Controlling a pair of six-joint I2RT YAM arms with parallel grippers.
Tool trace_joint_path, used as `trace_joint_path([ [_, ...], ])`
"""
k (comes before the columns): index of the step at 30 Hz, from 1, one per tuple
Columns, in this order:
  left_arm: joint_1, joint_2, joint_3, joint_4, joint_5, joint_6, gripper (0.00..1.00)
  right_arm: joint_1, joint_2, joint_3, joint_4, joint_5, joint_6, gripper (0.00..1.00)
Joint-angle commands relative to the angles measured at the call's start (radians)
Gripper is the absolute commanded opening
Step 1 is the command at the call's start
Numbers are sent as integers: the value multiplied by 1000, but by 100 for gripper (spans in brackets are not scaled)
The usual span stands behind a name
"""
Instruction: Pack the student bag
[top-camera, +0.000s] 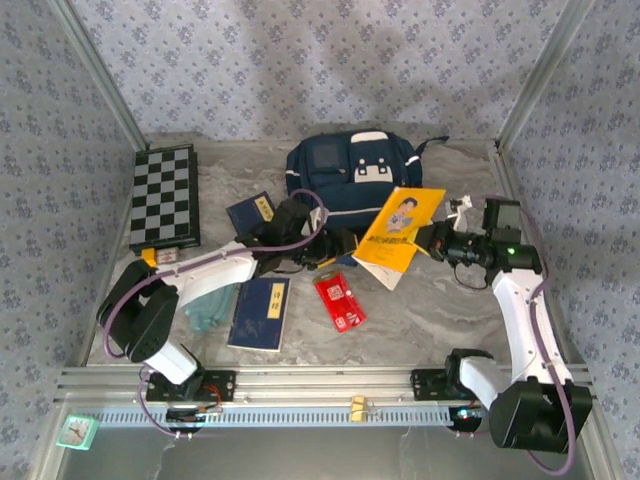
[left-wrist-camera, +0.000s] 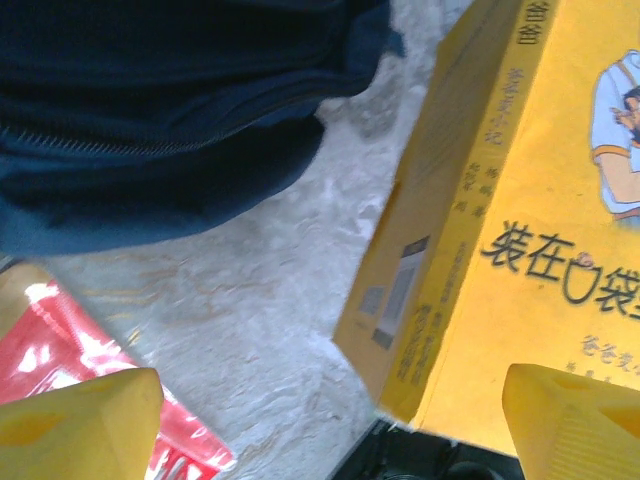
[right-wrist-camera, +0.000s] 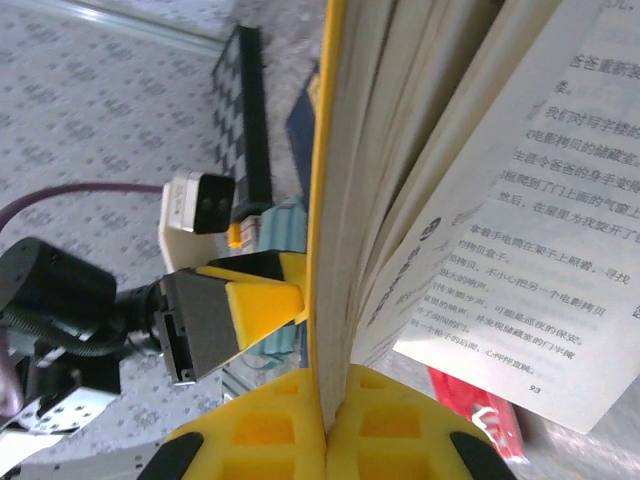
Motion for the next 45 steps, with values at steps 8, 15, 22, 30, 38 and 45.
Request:
trace_joint_path([
  [8,26,-39,7,219,122,-25,87,118,89,99,265,-150,18,0],
  [15,39,-80,5,240,137,-14,71,130,132,87,272,-142,2,0],
  [22,38,-103,11,243,152,-5,51,137,161,90,265,-155,-25,0],
  [30,38,-100,37,250,158,-10,19,138,189,117,197,-131,-75,0],
  [38,38,-107,45,286,118,-33,0,134,188,115,137,-87,-91,29],
  [45,33,-107,64,357,52,-81,0,83,150,51,122,-59,32,91],
])
